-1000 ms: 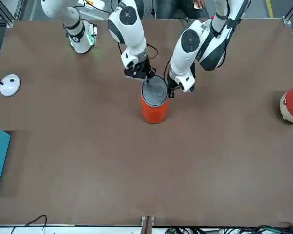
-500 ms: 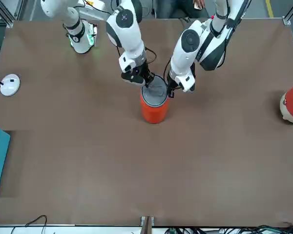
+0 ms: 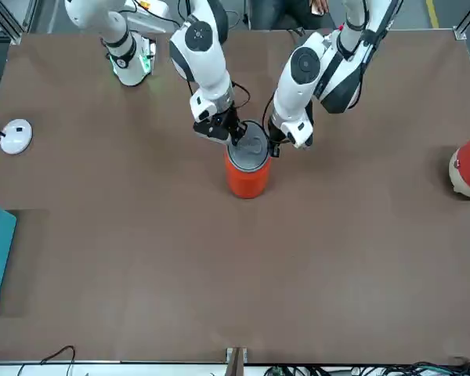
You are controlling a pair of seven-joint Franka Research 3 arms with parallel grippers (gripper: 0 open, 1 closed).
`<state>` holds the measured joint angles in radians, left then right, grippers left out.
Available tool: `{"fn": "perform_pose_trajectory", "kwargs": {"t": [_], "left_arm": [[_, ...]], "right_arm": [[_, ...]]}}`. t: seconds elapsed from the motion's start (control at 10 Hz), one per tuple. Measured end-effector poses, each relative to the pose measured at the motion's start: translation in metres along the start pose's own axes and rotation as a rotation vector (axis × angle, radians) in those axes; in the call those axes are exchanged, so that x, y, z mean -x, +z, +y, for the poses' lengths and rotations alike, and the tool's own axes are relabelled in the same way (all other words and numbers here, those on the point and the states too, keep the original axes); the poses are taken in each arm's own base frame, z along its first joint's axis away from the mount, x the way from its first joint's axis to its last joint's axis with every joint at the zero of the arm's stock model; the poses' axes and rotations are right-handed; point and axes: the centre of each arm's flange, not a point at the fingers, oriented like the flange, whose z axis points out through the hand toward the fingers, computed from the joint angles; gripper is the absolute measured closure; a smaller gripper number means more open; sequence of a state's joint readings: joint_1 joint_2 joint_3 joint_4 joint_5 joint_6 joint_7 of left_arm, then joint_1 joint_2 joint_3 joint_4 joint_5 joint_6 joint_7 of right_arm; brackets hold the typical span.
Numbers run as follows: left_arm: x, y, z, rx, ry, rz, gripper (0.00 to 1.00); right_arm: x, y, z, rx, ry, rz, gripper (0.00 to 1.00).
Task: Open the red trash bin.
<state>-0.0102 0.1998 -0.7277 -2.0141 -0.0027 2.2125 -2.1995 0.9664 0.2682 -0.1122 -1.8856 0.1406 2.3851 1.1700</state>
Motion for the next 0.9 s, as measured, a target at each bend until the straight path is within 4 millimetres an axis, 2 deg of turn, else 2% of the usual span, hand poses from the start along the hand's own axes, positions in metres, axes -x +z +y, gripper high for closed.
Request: {"fn": "perform_pose_trajectory", "kwargs": {"t": [0.1,0.6,0.9], "left_arm": [[0.0,0.0,0.0,0.0,0.0,0.0,0.99],[0.0,0.0,0.0,0.001,0.0,-0.001,0.99],[0.0,0.0,0.0,0.002,-0.001,-0.002,0.99]], "right_arm": [[0.001,0.005,0.0,0.008,-0.002,-0.002,0.99],[0.002,0.006,-0.001,0.008,-0.003,-0.001,0.99],[-0.001,-0.01,-0.009,0.053,0.008,-0.025,0.99]]}}
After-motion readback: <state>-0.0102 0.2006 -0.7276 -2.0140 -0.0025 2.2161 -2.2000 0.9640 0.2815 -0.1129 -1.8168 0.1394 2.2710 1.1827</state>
